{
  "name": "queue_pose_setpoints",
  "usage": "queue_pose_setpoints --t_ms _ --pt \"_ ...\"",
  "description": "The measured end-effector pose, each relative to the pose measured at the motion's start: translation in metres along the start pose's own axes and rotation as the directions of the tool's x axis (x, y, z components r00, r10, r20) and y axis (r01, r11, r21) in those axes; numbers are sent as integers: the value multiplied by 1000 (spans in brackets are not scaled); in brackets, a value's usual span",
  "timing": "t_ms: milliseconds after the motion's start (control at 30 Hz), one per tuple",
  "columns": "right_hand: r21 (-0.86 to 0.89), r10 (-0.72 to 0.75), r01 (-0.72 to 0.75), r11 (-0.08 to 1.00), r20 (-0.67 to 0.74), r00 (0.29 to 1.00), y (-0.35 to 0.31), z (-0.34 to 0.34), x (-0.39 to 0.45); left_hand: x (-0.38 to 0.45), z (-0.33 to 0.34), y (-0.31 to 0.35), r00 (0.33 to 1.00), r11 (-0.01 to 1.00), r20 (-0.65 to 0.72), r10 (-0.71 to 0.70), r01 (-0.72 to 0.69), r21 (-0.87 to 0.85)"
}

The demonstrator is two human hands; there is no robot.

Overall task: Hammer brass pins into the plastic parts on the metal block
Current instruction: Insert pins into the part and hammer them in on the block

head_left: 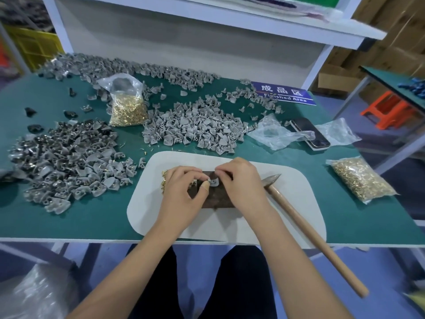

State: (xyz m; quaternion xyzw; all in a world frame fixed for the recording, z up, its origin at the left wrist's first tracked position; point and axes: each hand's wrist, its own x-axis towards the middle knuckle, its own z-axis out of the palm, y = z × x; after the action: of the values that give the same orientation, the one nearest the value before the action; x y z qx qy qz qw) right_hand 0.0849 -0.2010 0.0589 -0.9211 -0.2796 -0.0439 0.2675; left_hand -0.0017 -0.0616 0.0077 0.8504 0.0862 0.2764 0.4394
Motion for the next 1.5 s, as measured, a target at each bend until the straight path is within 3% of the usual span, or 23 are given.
queue_pose_setpoints --t_ms 167,267,367,433,600,700,900,1233,1500 --pt "-107 -90 83 991 -67 994 -3 6 -15 0 -1 -2 1000 1000 4 5 -5 13" --pt "-173 -67 36 984 -175 982 -1 7 -22 1 -1 -1 1000 1000 5 17 -17 7" --pt "153 54 -6 988 -309 950 3 8 -26 1 0 -1 997 998 -43 70 -70 7" --pt "408 141 3 913 -322 936 4 9 -29 1 1 -2 992 995 -79 103 -104 -3" --pt "676 214 -21 737 -203 956 2 13 -25 -1 2 -1 995 994 -98 14 -24 -102" --pt "741 195 -42 670 -121 973 -2 14 -20 -1 3 0 996 994 -86 8 -18 -110" --pt "680 130 -4 733 -134 982 -4 16 -18 -2 2 -1 996 998 -89 31 -35 -54" --pt "320 -169 207 924 -142 975 -10 11 -14 -3 1 3 994 996 -104 46 -53 -68" --pt "329 -144 175 928 -116 983 -13 8 -15 -3 -1 -1 997 993 -75 33 -41 -110"
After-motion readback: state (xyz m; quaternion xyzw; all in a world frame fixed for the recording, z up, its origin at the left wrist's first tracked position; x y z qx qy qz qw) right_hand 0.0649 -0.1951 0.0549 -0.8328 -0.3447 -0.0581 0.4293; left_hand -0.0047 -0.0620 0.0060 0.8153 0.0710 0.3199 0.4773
